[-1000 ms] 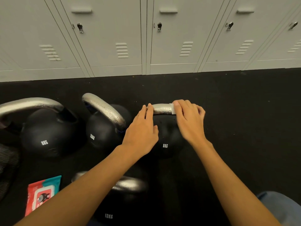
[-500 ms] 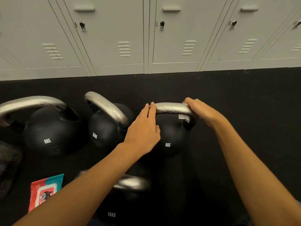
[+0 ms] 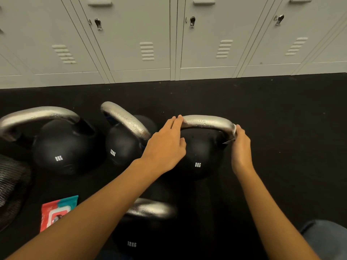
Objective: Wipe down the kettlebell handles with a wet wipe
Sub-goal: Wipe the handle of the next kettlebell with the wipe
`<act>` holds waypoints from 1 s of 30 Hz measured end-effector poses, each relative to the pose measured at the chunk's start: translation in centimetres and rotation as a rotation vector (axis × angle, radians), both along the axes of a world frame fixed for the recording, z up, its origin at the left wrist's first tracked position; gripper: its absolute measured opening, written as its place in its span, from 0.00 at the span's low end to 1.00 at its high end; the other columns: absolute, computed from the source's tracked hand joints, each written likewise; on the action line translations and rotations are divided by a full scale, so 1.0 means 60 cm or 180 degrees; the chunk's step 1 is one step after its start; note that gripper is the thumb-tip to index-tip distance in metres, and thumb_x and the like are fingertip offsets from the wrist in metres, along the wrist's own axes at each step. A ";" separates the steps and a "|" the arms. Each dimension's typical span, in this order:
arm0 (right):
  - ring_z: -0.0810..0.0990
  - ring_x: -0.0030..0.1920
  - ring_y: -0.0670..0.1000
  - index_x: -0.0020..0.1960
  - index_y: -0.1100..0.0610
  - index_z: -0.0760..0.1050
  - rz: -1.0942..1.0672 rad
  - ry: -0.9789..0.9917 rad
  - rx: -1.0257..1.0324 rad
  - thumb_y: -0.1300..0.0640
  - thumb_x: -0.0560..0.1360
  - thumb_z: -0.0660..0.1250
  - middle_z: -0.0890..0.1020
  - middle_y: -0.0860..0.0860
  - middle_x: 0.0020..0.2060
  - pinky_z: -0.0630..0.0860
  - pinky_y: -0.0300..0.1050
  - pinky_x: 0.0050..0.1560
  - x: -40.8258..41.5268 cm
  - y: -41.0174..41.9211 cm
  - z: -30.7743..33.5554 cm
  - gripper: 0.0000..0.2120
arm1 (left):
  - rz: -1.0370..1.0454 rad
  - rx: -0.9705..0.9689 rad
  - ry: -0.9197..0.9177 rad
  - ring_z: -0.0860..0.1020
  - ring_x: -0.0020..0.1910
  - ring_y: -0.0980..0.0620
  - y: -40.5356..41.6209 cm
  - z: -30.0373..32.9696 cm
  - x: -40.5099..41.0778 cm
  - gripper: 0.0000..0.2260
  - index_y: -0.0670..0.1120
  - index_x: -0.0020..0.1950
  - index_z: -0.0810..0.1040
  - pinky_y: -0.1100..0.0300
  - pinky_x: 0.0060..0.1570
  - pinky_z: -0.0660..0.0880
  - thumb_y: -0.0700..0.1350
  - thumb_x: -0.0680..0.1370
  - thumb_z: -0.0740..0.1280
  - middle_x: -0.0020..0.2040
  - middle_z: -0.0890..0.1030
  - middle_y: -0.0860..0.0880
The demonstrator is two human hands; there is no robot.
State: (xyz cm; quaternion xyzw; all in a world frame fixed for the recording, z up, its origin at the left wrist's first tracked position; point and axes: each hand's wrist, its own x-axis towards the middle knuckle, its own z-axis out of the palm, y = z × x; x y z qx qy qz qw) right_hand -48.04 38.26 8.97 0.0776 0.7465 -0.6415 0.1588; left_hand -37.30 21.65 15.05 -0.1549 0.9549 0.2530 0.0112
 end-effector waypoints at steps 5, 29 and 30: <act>0.68 0.67 0.37 0.71 0.44 0.71 -0.0465 0.0256 -0.0314 0.51 0.84 0.54 0.73 0.39 0.67 0.64 0.38 0.68 0.052 -0.014 -0.007 0.18 | 0.0058 0.0185 0.0056 0.69 0.68 0.48 -0.008 0.012 -0.001 0.24 0.49 0.76 0.60 0.57 0.64 0.65 0.45 0.80 0.61 0.72 0.66 0.50; 0.70 0.71 0.58 0.69 0.64 0.70 0.0779 0.4043 0.0989 0.63 0.76 0.68 0.73 0.58 0.68 0.63 0.55 0.75 -0.017 0.003 -0.071 0.22 | -0.0482 -0.0633 0.0253 0.77 0.49 0.47 -0.042 0.020 -0.031 0.13 0.47 0.64 0.74 0.53 0.52 0.72 0.46 0.80 0.59 0.52 0.80 0.47; 0.70 0.71 0.58 0.69 0.64 0.71 0.0916 0.4187 0.1084 0.62 0.76 0.68 0.73 0.58 0.68 0.62 0.56 0.75 -0.021 -0.001 -0.063 0.22 | -0.0498 -0.0644 0.0282 0.77 0.48 0.47 -0.043 0.019 -0.031 0.13 0.46 0.63 0.74 0.54 0.50 0.72 0.46 0.80 0.59 0.52 0.80 0.47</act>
